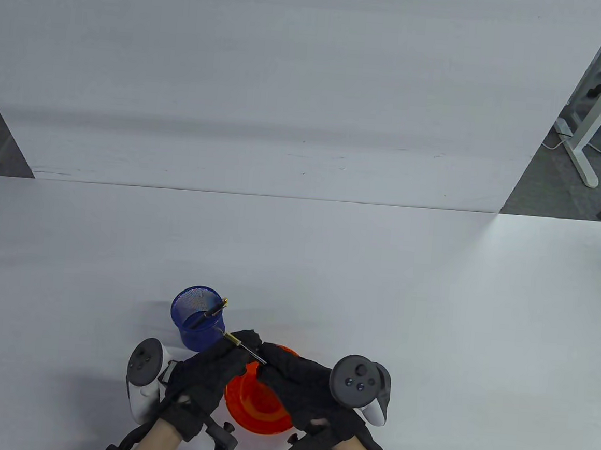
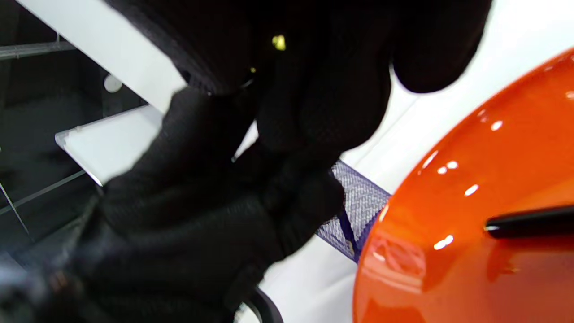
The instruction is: Assemble fountain pens from components
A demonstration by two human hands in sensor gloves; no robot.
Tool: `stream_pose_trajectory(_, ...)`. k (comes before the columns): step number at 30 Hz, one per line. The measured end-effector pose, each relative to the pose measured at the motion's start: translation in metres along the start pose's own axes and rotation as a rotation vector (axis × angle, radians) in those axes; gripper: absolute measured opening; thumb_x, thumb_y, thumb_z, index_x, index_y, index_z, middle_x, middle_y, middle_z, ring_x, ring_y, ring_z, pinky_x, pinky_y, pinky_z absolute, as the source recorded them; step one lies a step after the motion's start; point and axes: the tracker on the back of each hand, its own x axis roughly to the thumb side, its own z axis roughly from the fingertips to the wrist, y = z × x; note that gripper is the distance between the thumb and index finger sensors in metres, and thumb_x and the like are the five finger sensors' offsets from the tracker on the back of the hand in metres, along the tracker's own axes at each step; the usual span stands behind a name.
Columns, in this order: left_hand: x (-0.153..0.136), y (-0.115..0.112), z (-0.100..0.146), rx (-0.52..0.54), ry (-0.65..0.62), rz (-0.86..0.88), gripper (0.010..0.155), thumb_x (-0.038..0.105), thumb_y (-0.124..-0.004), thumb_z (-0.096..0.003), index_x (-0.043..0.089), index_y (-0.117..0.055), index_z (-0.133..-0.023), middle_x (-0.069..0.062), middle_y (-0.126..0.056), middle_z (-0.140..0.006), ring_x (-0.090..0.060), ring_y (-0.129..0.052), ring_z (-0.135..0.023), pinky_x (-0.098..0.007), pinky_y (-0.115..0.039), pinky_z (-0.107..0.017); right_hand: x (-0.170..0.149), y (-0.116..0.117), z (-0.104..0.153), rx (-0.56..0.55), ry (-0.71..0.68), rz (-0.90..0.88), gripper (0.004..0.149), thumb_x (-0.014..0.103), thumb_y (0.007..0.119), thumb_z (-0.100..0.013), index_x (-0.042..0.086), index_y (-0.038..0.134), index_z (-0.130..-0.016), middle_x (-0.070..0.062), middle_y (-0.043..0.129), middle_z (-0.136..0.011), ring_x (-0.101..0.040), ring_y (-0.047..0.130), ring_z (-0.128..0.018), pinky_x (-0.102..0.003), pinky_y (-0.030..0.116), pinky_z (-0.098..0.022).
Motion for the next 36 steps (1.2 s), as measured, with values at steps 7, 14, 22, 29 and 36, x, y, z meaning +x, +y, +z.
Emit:
stream_pose_trajectory(7, 0.018, 0.016, 0.003, 0.088, -0.059, -0.013, 0.048, 0.028, -0.073, -0.0557, 0.013, -0.074, -0.101, -0.022, -0.077, -0.101, -0.053, -0.075, -0.09, -0.073, -0.054, -0.066, 0.015, 0.002, -0.011, 0.062, 0.066, 0.397, 0.054, 0.038, 0.087, -0.054, 0.008, 0.079, -0.098, -0.017, 0.097, -0.087, -0.039, 0.095, -0.064, -0.064, 0.07, -0.059)
stream_pose_trajectory(14, 0.029, 0.038, 0.005, 0.167, -0.108, -0.04, 0.048, 0.032, -0.077, -0.0552, 0.014, -0.078, -0.1, -0.019, -0.088, -0.088, -0.047, -0.086, -0.077, -0.071, -0.059, -0.064, 0.019, 0.049, -0.035, 0.296, 0.141, 1.047, 0.052, 0.041, 0.095, -0.046, 0.012, 0.089, -0.09, -0.012, 0.104, -0.081, -0.035, 0.096, -0.061, -0.061, 0.07, -0.061)
stream_pose_trajectory(22, 0.032, 0.044, 0.006, 0.191, -0.118, -0.047, 0.048, 0.033, -0.078, -0.055, 0.015, -0.079, -0.099, -0.018, -0.089, -0.087, -0.047, -0.086, -0.076, -0.071, -0.059, -0.064, 0.001, 0.084, -0.046, 0.421, 0.17, 1.276, 0.05, 0.037, 0.097, -0.045, 0.013, 0.089, -0.089, -0.011, 0.105, -0.079, -0.033, 0.096, -0.059, -0.06, 0.071, -0.061)
stream_pose_trajectory(29, 0.032, 0.047, 0.006, 0.192, -0.115, -0.036, 0.048, 0.033, -0.078, -0.0553, 0.015, -0.079, -0.1, -0.018, -0.088, -0.087, -0.046, -0.086, -0.076, -0.071, -0.059, -0.064, -0.001, 0.085, -0.049, 0.456, 0.169, 1.234, 0.047, 0.031, 0.096, -0.048, 0.011, 0.088, -0.09, -0.013, 0.104, -0.077, -0.032, 0.096, -0.056, -0.058, 0.072, -0.06)
stream_pose_trajectory(36, 0.038, 0.048, 0.007, 0.194, -0.147, -0.081, 0.047, 0.033, -0.085, -0.053, 0.016, -0.084, -0.096, -0.017, -0.088, -0.085, -0.046, -0.085, -0.075, -0.072, -0.058, -0.065, 0.021, 0.055, -0.041, 0.275, 0.063, 1.071, 0.056, 0.035, 0.09, -0.047, 0.008, 0.08, -0.094, -0.012, 0.101, -0.076, -0.028, 0.094, -0.052, -0.056, 0.075, -0.056)
